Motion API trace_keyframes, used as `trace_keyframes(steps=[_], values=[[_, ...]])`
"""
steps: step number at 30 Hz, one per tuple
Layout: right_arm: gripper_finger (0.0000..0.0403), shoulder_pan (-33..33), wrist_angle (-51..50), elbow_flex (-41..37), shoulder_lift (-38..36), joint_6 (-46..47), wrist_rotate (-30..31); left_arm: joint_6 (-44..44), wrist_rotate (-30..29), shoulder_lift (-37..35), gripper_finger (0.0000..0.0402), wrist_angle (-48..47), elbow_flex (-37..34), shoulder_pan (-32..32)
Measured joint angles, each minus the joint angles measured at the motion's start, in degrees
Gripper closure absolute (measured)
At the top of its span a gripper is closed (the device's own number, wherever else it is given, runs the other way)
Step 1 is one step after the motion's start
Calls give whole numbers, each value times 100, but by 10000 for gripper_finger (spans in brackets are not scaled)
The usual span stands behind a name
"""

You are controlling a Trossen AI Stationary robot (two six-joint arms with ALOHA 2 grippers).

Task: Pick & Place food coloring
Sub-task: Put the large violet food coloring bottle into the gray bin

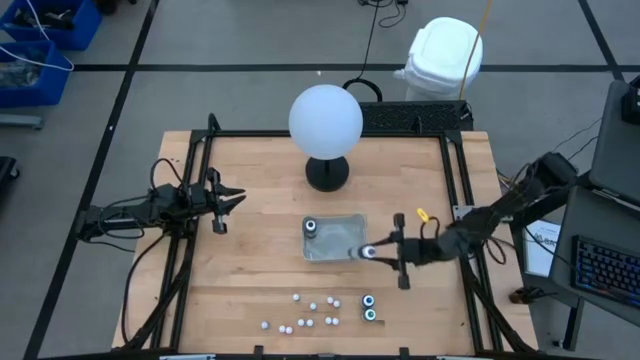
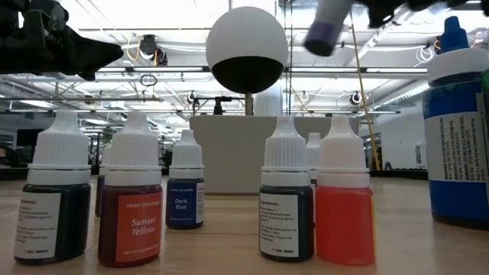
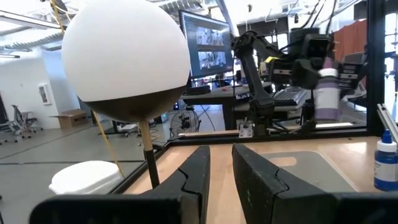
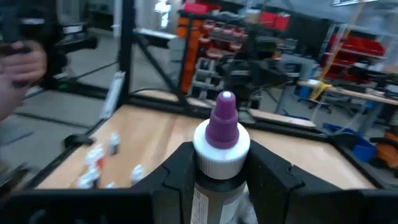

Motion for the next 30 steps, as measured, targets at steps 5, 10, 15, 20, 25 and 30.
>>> trace_keyframes(steps=[5, 10, 15, 20, 25, 30], values=[[298, -648, 158, 207, 318, -26, -252, 26, 0, -2, 325, 0, 1, 0], [296, -1137, 154, 721, 1018, 112, -595, 59, 0, -2, 325, -2, 0, 0], [298, -1355, 161, 1178, 1844, 123, -593, 55, 0, -2, 325, -2, 0, 2], [296, -1502, 242, 1534, 2523, 390, -587, 52, 0, -2, 325, -2, 0, 0], [296, -1631, 200, 1918, 3162, 428, -583, 116, 0, -2, 325, -2, 0, 0], [295, -1652, 229, 2098, 3483, 517, -580, 118, 0, -2, 325, 1, 0, 0]])
